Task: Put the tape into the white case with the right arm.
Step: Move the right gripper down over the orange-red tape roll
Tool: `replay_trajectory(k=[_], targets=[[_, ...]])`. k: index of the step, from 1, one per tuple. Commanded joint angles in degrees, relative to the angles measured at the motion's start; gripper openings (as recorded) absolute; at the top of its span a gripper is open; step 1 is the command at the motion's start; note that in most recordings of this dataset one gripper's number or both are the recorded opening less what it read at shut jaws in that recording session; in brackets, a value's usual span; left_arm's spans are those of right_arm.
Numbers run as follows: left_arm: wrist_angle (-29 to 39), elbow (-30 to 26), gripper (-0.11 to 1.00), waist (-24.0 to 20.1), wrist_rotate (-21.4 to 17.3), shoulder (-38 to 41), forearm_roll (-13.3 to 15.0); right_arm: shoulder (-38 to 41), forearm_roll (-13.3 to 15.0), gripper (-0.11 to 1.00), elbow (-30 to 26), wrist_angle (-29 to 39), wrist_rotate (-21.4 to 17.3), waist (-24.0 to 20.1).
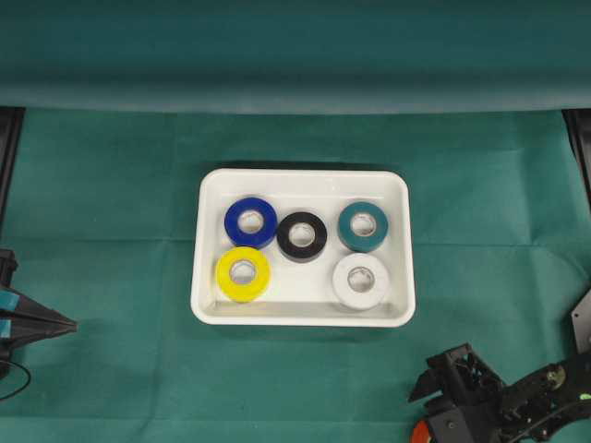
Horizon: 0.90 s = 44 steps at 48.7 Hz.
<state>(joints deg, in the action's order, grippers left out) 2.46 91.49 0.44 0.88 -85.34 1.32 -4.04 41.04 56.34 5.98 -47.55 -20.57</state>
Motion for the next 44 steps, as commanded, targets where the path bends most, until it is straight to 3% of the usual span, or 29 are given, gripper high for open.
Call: replay_trajectory(k=[1,5,13,18,44], targets=[[-0.4,-0.8,0.00,-0.1,0.0,1.0,0.0,-0.5,-0.1,0.74,-1.2,-0.4,-0.1,-0.2],[-0.4,-0.8,0.00,-0.1,0.0,1.0,0.0,-0.7,-0.1,0.65,-1.4,-0.3,-0.1,-0.1],[-0.4,-0.8,0.00,-0.1,0.0,1.0,0.0,-1.0,-0.1,0.19,-1.5,-0.4,-0.2,-0.2],[-0.4,-0.8,0.00,-0.1,0.0,1.0,0.0,-1.0,-0.1,0.02,-1.2,-0.5,-0.2,-0.1],[-0.4,-0.8,0.00,-0.1,0.0,1.0,0.1,-2.1,-1.2,0.01,-5.6,0.5,-0.3,-0.5]])
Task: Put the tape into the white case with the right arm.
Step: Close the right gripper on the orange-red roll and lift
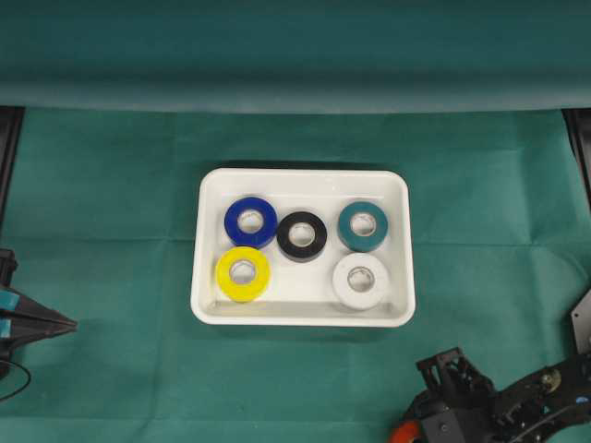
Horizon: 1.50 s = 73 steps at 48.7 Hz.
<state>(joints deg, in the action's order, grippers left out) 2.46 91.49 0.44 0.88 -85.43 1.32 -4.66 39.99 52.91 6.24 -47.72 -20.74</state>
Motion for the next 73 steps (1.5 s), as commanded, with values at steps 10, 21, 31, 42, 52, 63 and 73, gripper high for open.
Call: replay_trajectory(k=[10,21,31,42,52,63,73], targets=[[-0.4,-0.8,0.00,-0.1,0.0,1.1,0.0,0.4,-0.2,0.01,-8.9,3.0,0.2,-0.4],[-0.4,-0.8,0.00,-0.1,0.0,1.1,0.1,8.8,-0.2,0.01,-19.6,9.8,0.3,-0.4],[-0.4,-0.8,0.00,-0.1,0.0,1.1,0.0,13.4,-0.2,0.01,-26.2,13.6,0.4,-0.3],[-0.4,-0.8,0.00,-0.1,0.0,1.1,0.1,13.9,-0.2,0.01,-27.5,14.5,0.4,0.8],[-0.4,-0.8,0.00,-0.1,0.0,1.1,0.0,13.3,0.0,0.01,-27.9,17.1,0.4,4.7],[-0.4,-0.8,0.00,-0.1,0.0,1.1,0.0,11.5,0.2,0.01,-28.0,18.2,0.8,10.4],[-0.4,-0.8,0.00,-0.1,0.0,1.1,0.0,10.7,0.8,0.01,-28.0,18.2,1.2,14.9]])
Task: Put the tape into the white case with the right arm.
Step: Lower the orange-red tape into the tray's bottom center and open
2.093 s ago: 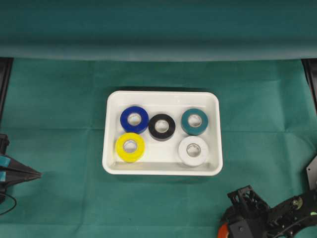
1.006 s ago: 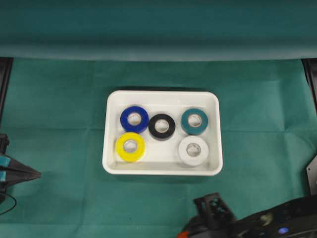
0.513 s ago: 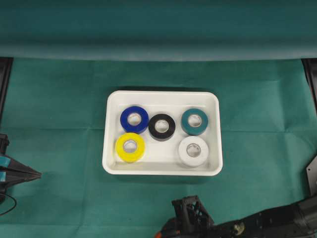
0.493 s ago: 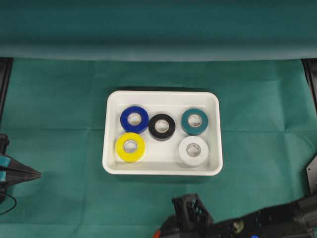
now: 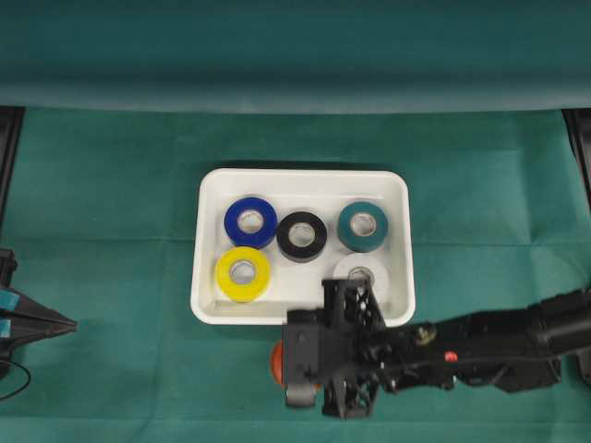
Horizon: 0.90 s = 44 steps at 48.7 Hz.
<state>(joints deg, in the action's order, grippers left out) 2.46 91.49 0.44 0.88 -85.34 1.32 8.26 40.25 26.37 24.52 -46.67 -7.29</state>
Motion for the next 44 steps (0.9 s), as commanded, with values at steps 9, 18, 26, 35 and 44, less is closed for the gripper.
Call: replay_trajectory(k=[9,18,26,35,44], targets=[[-0.4,-0.8,0.00,-0.1,0.0,1.0,0.1,-2.2,1.0,0.01,-1.1,-0.1,1.1,4.8],[-0.4,-0.8,0.00,-0.1,0.0,1.0,0.0,-2.2,1.5,0.01,-0.9,-0.4,2.6,8.6],[-0.4,-0.8,0.00,-0.1,0.0,1.0,0.0,-2.2,2.2,0.01,-0.8,-0.9,2.9,11.8],[-0.4,-0.8,0.00,-0.1,0.0,1.0,0.0,-2.2,2.2,0.01,-0.3,-1.9,2.9,13.3],[-0.4,-0.8,0.00,-0.1,0.0,1.0,0.0,-2.2,2.2,0.01,0.5,-2.9,2.8,13.3]])
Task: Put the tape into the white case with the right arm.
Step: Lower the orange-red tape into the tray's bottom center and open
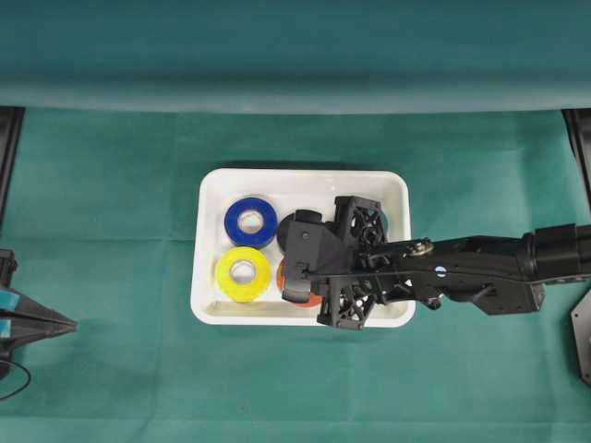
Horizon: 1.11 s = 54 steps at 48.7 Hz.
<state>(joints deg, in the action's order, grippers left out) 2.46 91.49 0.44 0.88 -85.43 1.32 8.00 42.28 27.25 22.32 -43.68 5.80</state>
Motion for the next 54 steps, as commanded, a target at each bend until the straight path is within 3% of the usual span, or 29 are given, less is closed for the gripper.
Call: replay_trajectory(k=[1,27,32,42,54], targets=[[-0.4,-0.8,0.00,-0.1,0.0,1.1,0.0,-1.9,0.2,0.01,-0.4,-0.9,-0.2,0.3],[-0.4,-0.8,0.00,-0.1,0.0,1.1,0.0,-1.9,0.2,0.02,0.1,-2.9,-0.2,0.4],[-0.4,-0.8,0.00,-0.1,0.0,1.1,0.1,-1.9,0.2,0.19,0.2,-2.7,-0.3,0.4],[-0.4,-0.8,0.00,-0.1,0.0,1.1,0.1,-2.2,0.2,0.76,0.4,-2.4,-0.3,0.4],[-0.4,-0.8,0.00,-0.1,0.0,1.1,0.1,-7.8,0.0,0.72,4.7,-0.4,-0.7,0.4]])
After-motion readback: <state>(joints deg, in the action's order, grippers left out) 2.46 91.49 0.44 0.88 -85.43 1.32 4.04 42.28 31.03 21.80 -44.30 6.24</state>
